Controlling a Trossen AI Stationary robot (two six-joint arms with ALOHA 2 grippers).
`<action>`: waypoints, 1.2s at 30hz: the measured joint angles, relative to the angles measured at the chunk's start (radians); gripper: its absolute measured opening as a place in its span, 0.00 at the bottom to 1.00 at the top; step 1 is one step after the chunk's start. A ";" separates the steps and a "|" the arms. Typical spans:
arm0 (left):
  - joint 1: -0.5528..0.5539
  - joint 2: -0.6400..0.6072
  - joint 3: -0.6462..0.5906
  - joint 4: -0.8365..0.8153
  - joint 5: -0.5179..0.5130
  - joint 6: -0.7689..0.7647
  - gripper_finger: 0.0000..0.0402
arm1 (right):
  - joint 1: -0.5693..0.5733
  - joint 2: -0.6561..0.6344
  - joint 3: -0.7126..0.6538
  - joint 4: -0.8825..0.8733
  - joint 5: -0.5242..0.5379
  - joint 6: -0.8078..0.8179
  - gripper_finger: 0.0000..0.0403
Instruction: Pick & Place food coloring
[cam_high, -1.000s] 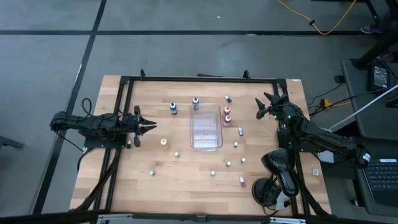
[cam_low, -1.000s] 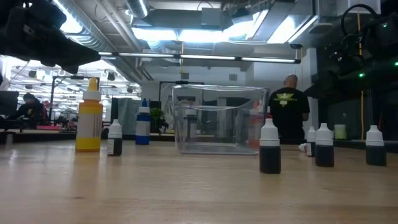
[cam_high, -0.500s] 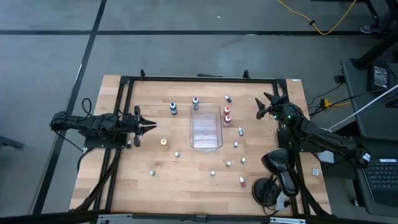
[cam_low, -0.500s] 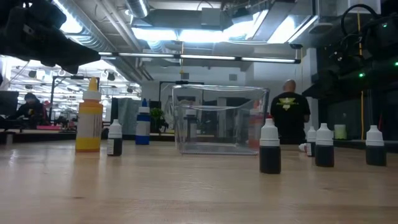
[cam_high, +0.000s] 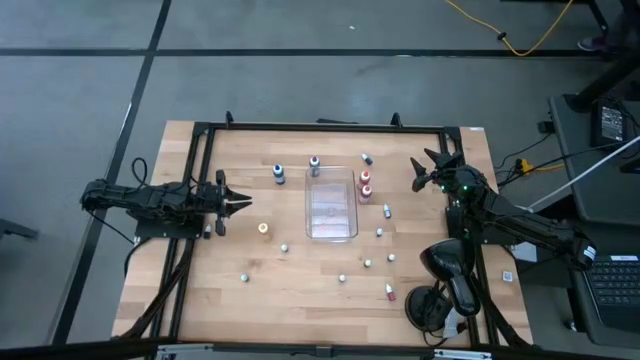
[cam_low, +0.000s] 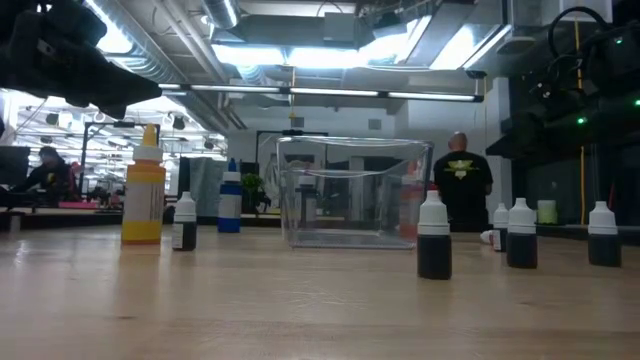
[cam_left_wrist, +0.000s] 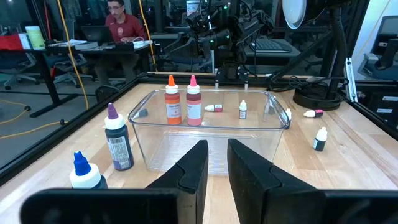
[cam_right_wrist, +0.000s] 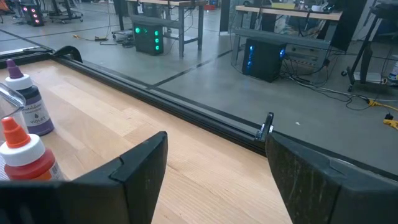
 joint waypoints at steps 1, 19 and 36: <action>0.000 0.000 0.000 0.000 0.000 0.000 0.14 | 0.000 0.000 0.000 0.000 0.000 0.000 0.68; 0.000 0.000 -0.002 0.032 0.000 0.000 0.14 | 0.000 0.000 0.000 0.000 0.000 0.000 0.68; 0.000 0.000 -0.002 0.036 -0.005 -0.192 0.15 | 0.000 0.000 0.000 0.000 0.000 0.000 0.68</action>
